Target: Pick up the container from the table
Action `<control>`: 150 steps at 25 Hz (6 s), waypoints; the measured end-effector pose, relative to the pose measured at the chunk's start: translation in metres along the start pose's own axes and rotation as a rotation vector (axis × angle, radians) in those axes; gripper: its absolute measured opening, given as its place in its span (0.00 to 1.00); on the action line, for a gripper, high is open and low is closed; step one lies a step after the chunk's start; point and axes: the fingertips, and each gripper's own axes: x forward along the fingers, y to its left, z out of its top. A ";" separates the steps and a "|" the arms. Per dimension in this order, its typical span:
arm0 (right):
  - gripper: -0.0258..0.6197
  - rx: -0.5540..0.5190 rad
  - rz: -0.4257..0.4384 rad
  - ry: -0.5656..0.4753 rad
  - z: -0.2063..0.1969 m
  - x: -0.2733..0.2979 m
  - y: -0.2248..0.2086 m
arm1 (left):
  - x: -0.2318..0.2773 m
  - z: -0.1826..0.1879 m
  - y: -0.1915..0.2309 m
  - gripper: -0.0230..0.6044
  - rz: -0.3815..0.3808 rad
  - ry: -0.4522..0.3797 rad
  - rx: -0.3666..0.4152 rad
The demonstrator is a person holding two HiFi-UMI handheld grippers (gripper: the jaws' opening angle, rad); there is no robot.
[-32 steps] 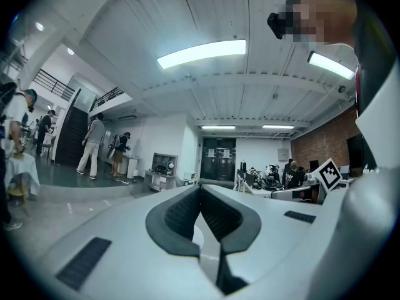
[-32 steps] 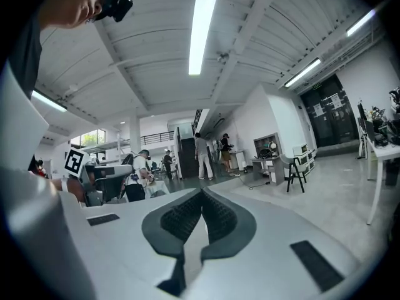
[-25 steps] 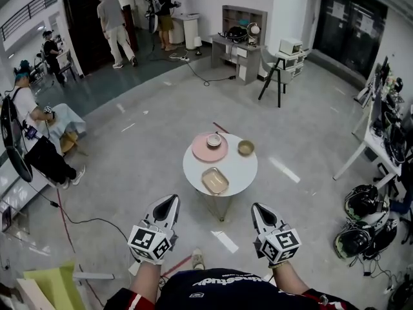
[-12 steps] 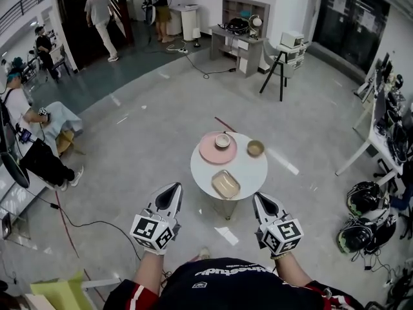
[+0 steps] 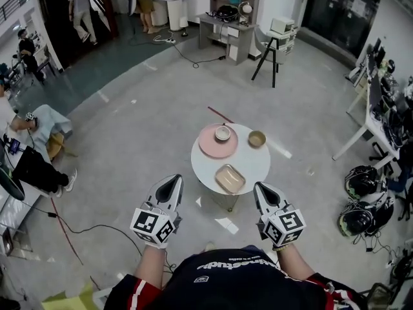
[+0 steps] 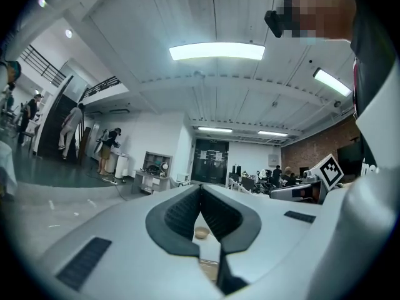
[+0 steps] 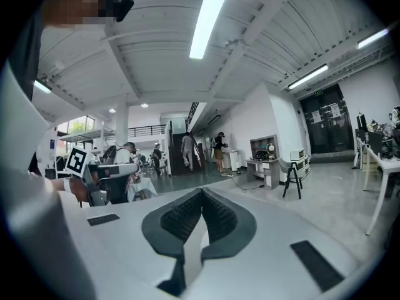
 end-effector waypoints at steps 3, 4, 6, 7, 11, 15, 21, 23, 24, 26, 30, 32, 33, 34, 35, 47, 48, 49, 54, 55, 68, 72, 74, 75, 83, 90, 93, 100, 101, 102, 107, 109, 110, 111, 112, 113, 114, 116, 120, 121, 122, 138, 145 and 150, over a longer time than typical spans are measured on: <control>0.07 0.003 -0.028 0.013 -0.004 0.007 -0.007 | 0.011 -0.006 0.009 0.08 -0.013 0.002 -0.013; 0.07 0.003 -0.034 0.021 -0.006 0.008 -0.010 | 0.015 -0.007 0.009 0.08 -0.018 0.003 -0.017; 0.07 0.001 -0.045 0.034 -0.007 0.010 -0.013 | 0.022 -0.010 0.009 0.08 -0.030 0.009 -0.018; 0.07 -0.001 -0.049 0.036 -0.006 0.012 -0.014 | 0.025 -0.011 0.010 0.08 -0.036 0.012 -0.018; 0.07 -0.007 -0.066 0.028 -0.006 0.018 -0.024 | 0.041 -0.017 0.012 0.08 -0.057 0.010 -0.034; 0.06 0.014 -0.068 0.026 -0.012 0.023 -0.046 | 0.058 -0.025 -0.003 0.08 -0.072 0.010 -0.027; 0.06 -0.013 -0.001 -0.015 0.002 0.048 -0.049 | 0.082 -0.028 -0.014 0.08 -0.067 0.026 -0.009; 0.07 -0.023 0.012 -0.019 0.007 0.053 -0.053 | 0.091 -0.021 -0.014 0.08 -0.064 0.016 -0.007; 0.07 -0.024 0.015 -0.019 0.010 0.054 -0.057 | 0.096 -0.019 -0.014 0.08 -0.065 0.012 -0.007; 0.07 -0.022 0.018 -0.022 0.013 0.057 -0.067 | 0.104 -0.017 -0.018 0.08 -0.067 0.012 -0.006; 0.07 -0.020 0.031 -0.037 0.018 0.057 -0.082 | 0.121 -0.018 -0.029 0.08 -0.074 0.018 0.011; 0.07 -0.024 0.041 -0.040 0.020 0.058 -0.085 | 0.127 -0.016 -0.034 0.08 -0.079 0.018 0.019; 0.07 -0.025 0.045 -0.039 0.020 0.058 -0.087 | 0.131 -0.015 -0.036 0.08 -0.081 0.018 0.023; 0.07 -0.026 0.047 -0.038 0.019 0.059 -0.089 | 0.134 -0.016 -0.038 0.08 -0.082 0.018 0.024; 0.07 -0.024 0.047 -0.038 0.018 0.060 -0.092 | 0.137 -0.017 -0.039 0.08 -0.083 0.019 0.026; 0.17 0.059 0.068 0.007 -0.004 0.076 -0.130 | 0.169 -0.026 -0.043 0.08 -0.069 0.022 -0.002; 0.18 0.061 0.072 0.012 -0.006 0.079 -0.133 | 0.171 -0.028 -0.042 0.08 -0.070 0.016 -0.022; 0.19 0.061 0.076 0.015 -0.009 0.081 -0.136 | 0.174 -0.030 -0.042 0.08 -0.070 0.011 -0.035; 0.25 0.081 0.092 0.033 -0.025 0.089 -0.153 | 0.189 -0.043 -0.046 0.08 -0.057 0.028 -0.023; 0.26 0.087 0.097 0.038 -0.028 0.090 -0.156 | 0.193 -0.045 -0.048 0.08 -0.055 0.030 -0.020; 0.26 0.274 0.191 0.241 -0.119 0.119 -0.191 | 0.215 -0.074 -0.044 0.08 0.019 0.036 -0.008; 0.26 0.368 0.206 0.336 -0.160 0.129 -0.204 | 0.220 -0.082 -0.048 0.08 0.031 0.035 -0.008; 0.26 0.414 0.211 0.385 -0.181 0.134 -0.208 | 0.220 -0.086 -0.048 0.08 0.037 0.035 -0.008; 0.26 0.430 0.212 0.408 -0.191 0.136 -0.208 | 0.219 -0.087 -0.047 0.08 0.041 0.035 -0.008; 0.27 0.546 0.213 0.575 -0.267 0.156 -0.217 | 0.215 -0.097 -0.033 0.08 0.084 0.023 -0.037; 0.28 0.634 0.185 0.707 -0.329 0.167 -0.235 | 0.223 -0.111 -0.037 0.08 0.106 0.047 -0.004; 0.28 0.671 0.190 0.738 -0.349 0.170 -0.240 | 0.224 -0.113 -0.038 0.08 0.114 0.050 -0.013; 0.29 0.792 0.189 0.772 -0.378 0.183 -0.251 | 0.226 -0.111 -0.038 0.08 0.127 0.070 0.010; 0.29 0.809 0.188 0.769 -0.380 0.184 -0.252 | 0.226 -0.111 -0.039 0.08 0.128 0.074 0.013; 0.29 0.825 0.188 0.768 -0.382 0.185 -0.252 | 0.225 -0.111 -0.040 0.08 0.130 0.078 0.015; 0.29 0.875 0.192 0.753 -0.390 0.191 -0.254 | 0.225 -0.110 -0.045 0.08 0.142 0.087 0.024; 0.29 0.889 0.197 0.752 -0.392 0.193 -0.254 | 0.225 -0.110 -0.046 0.08 0.148 0.091 0.026; 0.29 0.901 0.200 0.749 -0.393 0.194 -0.254 | 0.224 -0.110 -0.046 0.08 0.151 0.093 0.025; 0.29 0.918 0.203 0.745 -0.393 0.194 -0.254 | 0.223 -0.110 -0.045 0.08 0.155 0.094 0.024; 0.29 0.935 0.207 0.739 -0.394 0.194 -0.253 | 0.221 -0.110 -0.045 0.08 0.159 0.095 0.024; 0.28 0.950 0.212 0.733 -0.395 0.194 -0.252 | 0.219 -0.111 -0.045 0.08 0.163 0.095 0.024; 0.28 0.960 0.216 0.729 -0.396 0.193 -0.252 | 0.217 -0.111 -0.045 0.08 0.166 0.096 0.024; 0.26 0.973 0.221 0.722 -0.397 0.191 -0.251 | 0.215 -0.111 -0.046 0.08 0.171 0.096 0.023; 0.26 0.999 0.234 0.712 -0.398 0.190 -0.253 | 0.215 -0.110 -0.050 0.08 0.177 0.095 0.025; 0.25 1.009 0.238 0.710 -0.398 0.190 -0.253 | 0.215 -0.110 -0.051 0.08 0.178 0.095 0.025; 0.24 1.019 0.241 0.708 -0.399 0.191 -0.253 | 0.215 -0.110 -0.051 0.08 0.179 0.095 0.025; 0.14 1.006 0.254 0.716 -0.397 0.189 -0.244 | 0.206 -0.112 -0.048 0.08 0.191 0.091 0.010; 0.13 0.983 0.268 0.706 -0.396 0.191 -0.245 | 0.210 -0.113 -0.046 0.08 0.188 0.095 0.009; 0.13 0.910 0.288 0.680 -0.386 0.190 -0.245 | 0.210 -0.113 -0.048 0.08 0.184 0.091 0.008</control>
